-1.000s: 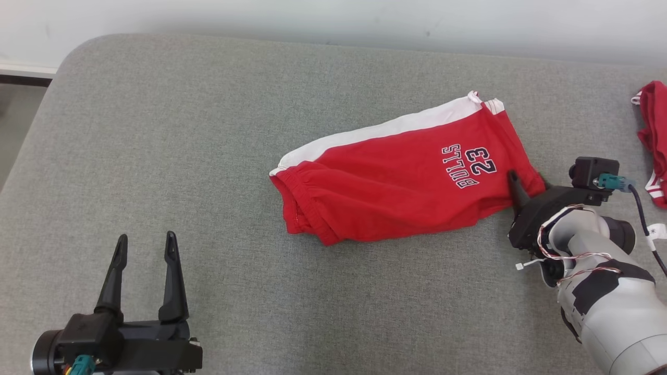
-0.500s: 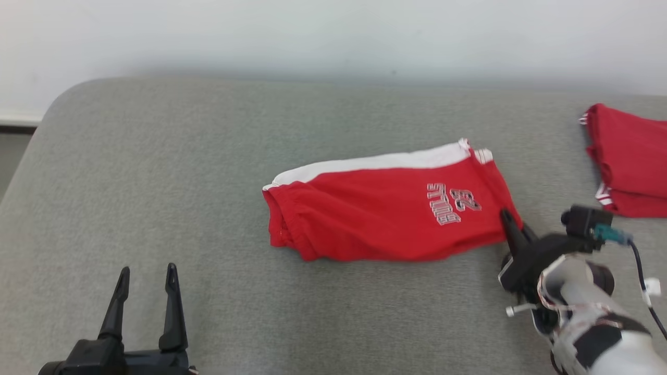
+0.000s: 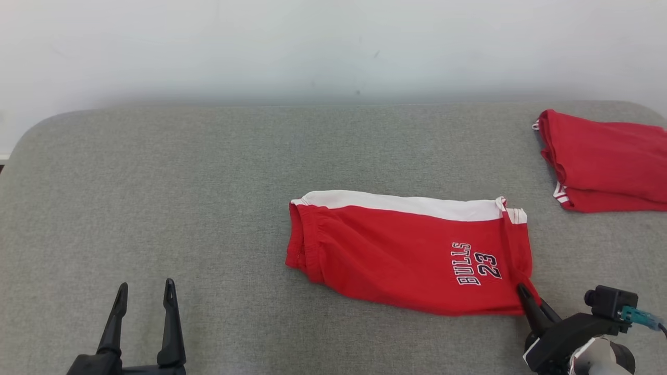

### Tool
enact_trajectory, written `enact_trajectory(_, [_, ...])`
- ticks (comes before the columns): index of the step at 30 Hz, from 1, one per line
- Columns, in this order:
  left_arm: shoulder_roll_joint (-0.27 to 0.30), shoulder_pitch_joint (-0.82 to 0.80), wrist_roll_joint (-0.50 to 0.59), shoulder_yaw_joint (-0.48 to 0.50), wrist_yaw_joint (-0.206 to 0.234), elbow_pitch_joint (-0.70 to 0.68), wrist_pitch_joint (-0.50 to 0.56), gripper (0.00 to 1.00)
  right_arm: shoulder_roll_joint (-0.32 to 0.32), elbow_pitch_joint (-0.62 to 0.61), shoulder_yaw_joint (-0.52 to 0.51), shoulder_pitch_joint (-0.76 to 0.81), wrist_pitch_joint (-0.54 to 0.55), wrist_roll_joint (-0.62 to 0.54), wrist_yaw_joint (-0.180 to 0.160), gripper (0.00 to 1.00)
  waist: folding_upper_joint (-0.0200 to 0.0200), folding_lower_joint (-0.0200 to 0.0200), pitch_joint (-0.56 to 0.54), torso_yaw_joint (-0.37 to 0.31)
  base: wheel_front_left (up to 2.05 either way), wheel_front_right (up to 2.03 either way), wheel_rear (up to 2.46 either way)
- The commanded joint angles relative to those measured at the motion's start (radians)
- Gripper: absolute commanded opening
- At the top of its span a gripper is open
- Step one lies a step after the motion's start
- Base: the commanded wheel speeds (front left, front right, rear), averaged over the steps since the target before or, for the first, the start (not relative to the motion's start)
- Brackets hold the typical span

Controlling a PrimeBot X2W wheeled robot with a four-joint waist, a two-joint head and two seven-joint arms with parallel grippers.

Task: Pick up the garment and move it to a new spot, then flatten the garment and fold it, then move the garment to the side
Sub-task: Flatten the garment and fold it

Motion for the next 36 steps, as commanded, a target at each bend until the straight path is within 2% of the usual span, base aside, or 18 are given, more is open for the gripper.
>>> enact_trajectory(1, [-0.001, 0.014, 0.003, 0.003, 0.000, -0.004, -0.003, 1.00, -0.004, -0.013, -0.016, 0.014, 0.001, -0.013, 0.000, 1.00, 0.0001, 0.0001, -0.001, -0.004, 0.00, 0.00, 0.00])
enact_trajectory(12, [-0.001, -0.005, 0.010, 0.002, -0.008, -0.003, -0.003, 1.00, -0.001, -0.009, -0.118, -0.065, 0.045, -0.123, 0.000, 1.00, 0.0001, 0.0001, 0.007, 0.008, 0.00, 0.00, 0.00])
enact_trajectory(20, [-0.001, -0.021, 0.022, -0.019, -0.004, -0.007, -0.003, 1.00, 0.035, 0.143, -0.160, -0.154, 0.097, -0.230, 0.000, 1.00, 0.0001, 0.0001, 0.024, 0.036, 0.00, 0.00, 0.00])
enact_trajectory(29, [-0.001, -0.040, 0.036, -0.013, -0.015, 0.014, -0.003, 1.00, 0.094, 0.296, -0.152, -0.224, 0.139, -0.280, 0.000, 1.00, 0.0001, 0.0001, 0.039, 0.042, 0.00, 0.00, 0.00])
enact_trajectory(30, [-0.001, -0.041, 0.034, -0.013, -0.016, 0.016, -0.003, 1.00, 0.100, 0.303, -0.151, -0.228, 0.138, -0.279, 0.000, 0.35, 0.0001, 0.0001, 0.038, 0.043, 0.00, 0.00, 0.00])
enact_trajectory(31, [-0.001, -0.041, 0.033, -0.013, -0.017, 0.018, -0.003, 1.00, 0.106, 0.309, -0.149, -0.231, 0.136, -0.277, 0.000, 0.01, 0.0001, 0.0001, 0.037, 0.043, 0.00, 0.00, 0.00])
enact_trajectory(34, [-0.001, -0.035, 0.030, -0.010, -0.018, 0.023, -0.003, 1.00, 0.110, 0.322, -0.146, -0.235, 0.129, -0.265, 0.000, 0.00, 0.0001, 0.0001, 0.026, 0.040, 0.00, 0.00, 0.00])
enact_trajectory(36, [-0.001, -0.024, 0.032, -0.008, -0.017, 0.025, -0.003, 1.00, 0.088, 0.330, -0.152, -0.233, 0.117, -0.258, 0.000, 0.00, 0.0001, 0.0001, 0.015, 0.036, 0.00, 0.00, 0.00])
